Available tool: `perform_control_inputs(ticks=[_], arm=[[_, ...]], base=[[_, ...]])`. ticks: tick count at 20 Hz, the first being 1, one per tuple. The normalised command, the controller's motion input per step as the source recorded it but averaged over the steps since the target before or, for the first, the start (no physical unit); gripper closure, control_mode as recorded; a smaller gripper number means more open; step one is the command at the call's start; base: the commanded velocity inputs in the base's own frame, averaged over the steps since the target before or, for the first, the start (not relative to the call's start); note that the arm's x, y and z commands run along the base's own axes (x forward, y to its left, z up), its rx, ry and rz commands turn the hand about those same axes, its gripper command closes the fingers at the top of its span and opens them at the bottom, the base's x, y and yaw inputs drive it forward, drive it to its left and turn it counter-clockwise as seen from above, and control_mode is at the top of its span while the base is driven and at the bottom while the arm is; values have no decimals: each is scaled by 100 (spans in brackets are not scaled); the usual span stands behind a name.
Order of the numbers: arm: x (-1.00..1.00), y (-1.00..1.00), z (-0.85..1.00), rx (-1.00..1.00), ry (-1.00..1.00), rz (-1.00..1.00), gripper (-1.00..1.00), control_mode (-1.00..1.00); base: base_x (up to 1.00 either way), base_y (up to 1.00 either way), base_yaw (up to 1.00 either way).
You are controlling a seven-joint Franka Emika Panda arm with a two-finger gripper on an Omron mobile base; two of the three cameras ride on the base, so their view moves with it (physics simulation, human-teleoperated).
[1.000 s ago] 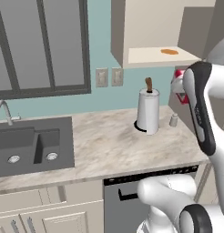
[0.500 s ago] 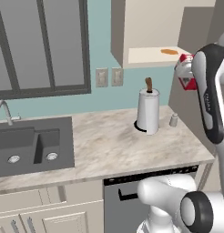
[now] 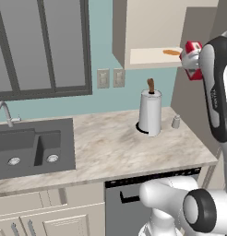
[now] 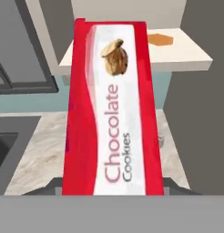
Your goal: Pick the cereal and boxed food from the counter and place them in the cabinets closest to them.
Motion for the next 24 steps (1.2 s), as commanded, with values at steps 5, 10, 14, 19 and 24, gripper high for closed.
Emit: perform_control_inputs(ticks=[5,10,14,19,24], arm=[[0,0,0,-10,-3,2,100,-100],[5,0,3,0,-3,0,100,-100],[30,0,8,0,4,0,100,-100],[39,0,6,0,10,0,100,-100],[41,0,8,0,12,0,100,-100]], base=[[0,0,0],[0,0,0],[0,0,0],[0,0,0],[0,0,0]])
